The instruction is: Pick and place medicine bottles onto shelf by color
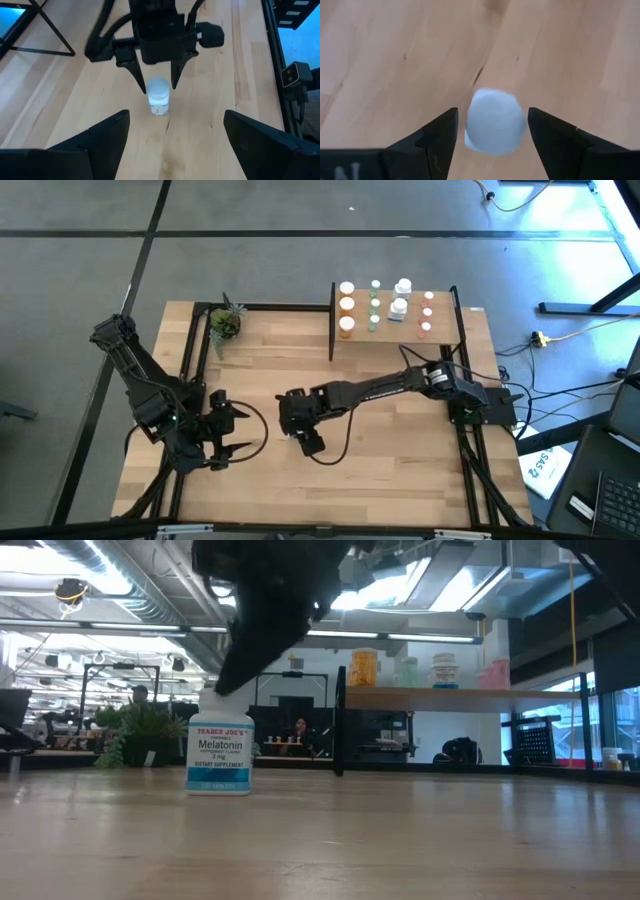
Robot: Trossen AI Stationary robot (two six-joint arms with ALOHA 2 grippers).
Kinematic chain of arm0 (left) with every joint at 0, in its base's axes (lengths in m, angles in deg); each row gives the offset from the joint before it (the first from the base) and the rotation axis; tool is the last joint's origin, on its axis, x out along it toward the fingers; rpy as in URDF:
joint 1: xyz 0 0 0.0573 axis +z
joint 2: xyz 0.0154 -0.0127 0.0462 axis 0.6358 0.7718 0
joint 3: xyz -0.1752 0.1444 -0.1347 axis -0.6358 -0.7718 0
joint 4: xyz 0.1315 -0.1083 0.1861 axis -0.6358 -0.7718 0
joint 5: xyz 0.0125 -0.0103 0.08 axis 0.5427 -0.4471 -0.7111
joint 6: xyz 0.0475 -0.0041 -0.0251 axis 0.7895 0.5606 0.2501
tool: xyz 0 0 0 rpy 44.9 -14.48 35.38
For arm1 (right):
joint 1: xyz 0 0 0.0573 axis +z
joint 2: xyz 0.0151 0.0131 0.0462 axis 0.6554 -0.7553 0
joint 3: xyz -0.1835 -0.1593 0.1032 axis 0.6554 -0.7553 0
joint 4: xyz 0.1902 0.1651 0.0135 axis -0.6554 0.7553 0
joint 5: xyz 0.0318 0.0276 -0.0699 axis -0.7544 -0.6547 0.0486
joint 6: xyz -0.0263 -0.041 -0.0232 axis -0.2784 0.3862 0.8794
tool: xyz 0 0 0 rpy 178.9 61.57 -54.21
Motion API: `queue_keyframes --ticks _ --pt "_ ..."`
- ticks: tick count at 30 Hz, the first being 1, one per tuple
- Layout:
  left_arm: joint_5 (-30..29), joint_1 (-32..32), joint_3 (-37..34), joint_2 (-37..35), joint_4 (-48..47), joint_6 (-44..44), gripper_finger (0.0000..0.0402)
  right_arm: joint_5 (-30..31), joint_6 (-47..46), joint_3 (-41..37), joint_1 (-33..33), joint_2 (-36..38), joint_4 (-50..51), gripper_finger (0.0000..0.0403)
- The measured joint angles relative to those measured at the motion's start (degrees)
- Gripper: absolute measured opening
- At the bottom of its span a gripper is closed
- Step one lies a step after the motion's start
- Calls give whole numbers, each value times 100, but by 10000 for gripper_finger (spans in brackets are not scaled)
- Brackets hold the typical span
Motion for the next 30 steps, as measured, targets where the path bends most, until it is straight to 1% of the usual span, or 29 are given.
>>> queue_keyframes --ticks 9,11,18,23,27,30 --pt "1 -1 0 2 7 0 318 12 33 -2 0 -202 40 243" --pt "2 -1 0 6 7 0 318 12 33 -2 0 -250 13 238" --pt "2 1 0 7 8 0 318 -1 22 -2 0 -273 25 179" --pt "2 -1 0 7 9 0 318 -2 22 -2 0 -273 30 178" --pt "2 -1 0 7 9 0 318 -2 25 -2 0 -273 61 190" --pt "2 -1 0 7 8 0 318 -2 34 15 0 -273 126 189"
